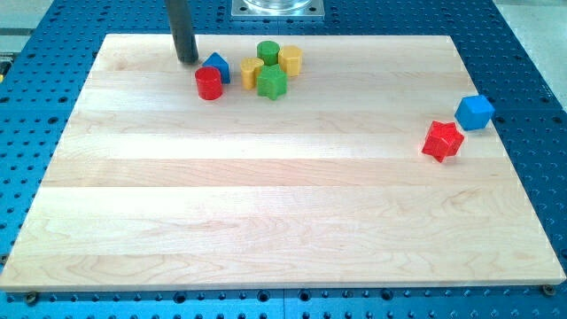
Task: Slide the blue triangle to the bottom left of the red circle
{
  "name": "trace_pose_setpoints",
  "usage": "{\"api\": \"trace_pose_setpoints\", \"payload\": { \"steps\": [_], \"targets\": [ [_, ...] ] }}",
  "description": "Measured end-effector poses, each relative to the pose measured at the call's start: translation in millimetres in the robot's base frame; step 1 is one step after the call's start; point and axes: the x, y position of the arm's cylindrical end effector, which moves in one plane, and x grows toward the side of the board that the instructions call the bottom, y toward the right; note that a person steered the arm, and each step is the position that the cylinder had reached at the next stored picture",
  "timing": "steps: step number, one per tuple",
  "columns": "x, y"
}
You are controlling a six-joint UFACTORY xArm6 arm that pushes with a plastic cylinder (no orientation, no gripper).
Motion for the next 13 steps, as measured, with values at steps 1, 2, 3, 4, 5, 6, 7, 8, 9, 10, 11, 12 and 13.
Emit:
{"api": "trace_pose_setpoints", "payload": {
  "steps": [1, 2, 3, 4, 5, 6, 7, 8, 9, 10, 11, 12, 13],
  "targets": [
    [-21, 4],
    [-10, 63],
    [29, 60],
    [76, 51],
    [90, 47],
    [100, 35],
    [109, 24],
    [82, 5],
    [81, -25],
    [77, -31],
    [76, -38],
    [101, -38],
    [139, -38]
  ]
}}
